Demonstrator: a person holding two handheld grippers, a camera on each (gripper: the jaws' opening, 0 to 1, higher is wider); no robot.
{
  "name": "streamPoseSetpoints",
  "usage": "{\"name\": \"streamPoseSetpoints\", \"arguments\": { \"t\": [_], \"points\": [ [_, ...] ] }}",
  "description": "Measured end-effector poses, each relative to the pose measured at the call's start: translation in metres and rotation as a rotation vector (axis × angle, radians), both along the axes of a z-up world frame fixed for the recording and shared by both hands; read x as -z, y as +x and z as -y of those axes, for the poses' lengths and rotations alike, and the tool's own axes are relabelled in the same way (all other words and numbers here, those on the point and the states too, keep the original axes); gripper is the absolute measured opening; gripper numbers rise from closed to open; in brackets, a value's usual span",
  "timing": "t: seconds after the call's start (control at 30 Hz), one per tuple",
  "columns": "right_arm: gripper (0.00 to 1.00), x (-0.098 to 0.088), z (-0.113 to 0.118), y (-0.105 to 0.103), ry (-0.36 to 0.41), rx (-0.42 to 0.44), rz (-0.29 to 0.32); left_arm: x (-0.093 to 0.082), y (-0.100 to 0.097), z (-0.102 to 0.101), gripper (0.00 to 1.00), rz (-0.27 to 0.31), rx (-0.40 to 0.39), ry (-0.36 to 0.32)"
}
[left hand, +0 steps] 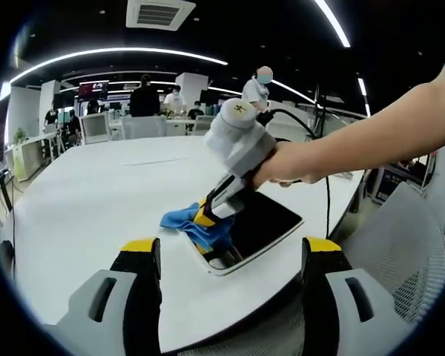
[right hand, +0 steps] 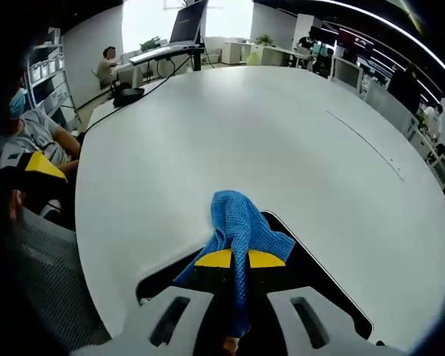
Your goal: Wipe the mirror surface with the cleaning cloth until all visible marks leave the cleaned area.
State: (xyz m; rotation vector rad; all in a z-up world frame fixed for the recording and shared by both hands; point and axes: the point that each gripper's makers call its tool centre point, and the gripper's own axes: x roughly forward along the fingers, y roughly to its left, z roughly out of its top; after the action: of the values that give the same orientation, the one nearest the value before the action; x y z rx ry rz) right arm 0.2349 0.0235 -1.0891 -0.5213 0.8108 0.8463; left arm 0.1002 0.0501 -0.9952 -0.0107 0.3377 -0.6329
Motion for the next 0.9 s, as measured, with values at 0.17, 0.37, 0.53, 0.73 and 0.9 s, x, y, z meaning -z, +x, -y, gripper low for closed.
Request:
{"name": "streamPoseSetpoints", "arguments": {
  "t": [0.17, 0.37, 0.53, 0.73, 0.9],
  "points": [
    [0.00, 0.001, 0.001, 0.012, 0.003, 0.027, -0.003, 0.001, -0.001, 0.001, 0.75, -0.006, 0.010, 0.002],
    [0.00, 0.003, 0.001, 0.020, -0.001, 0.040, -0.001, 0.002, -0.002, 0.002, 0.75, -0.011, 0.017, 0.004],
    [0.00, 0.002, 0.000, 0.023, 0.000, 0.048, 0.005, 0.003, -0.002, 0.002, 0.75, -0.015, 0.017, 0.007],
    [0.00, 0.003, 0.000, 0.032, -0.007, 0.061, 0.008, 0.003, -0.001, 0.000, 0.76, -0.016, 0.007, 0.009],
    [0.00, 0.002, -0.001, 0.026, -0.013, 0.072, -0.003, 0.004, -0.002, 0.001, 0.76, -0.021, 0.015, 0.014]
  ]
}}
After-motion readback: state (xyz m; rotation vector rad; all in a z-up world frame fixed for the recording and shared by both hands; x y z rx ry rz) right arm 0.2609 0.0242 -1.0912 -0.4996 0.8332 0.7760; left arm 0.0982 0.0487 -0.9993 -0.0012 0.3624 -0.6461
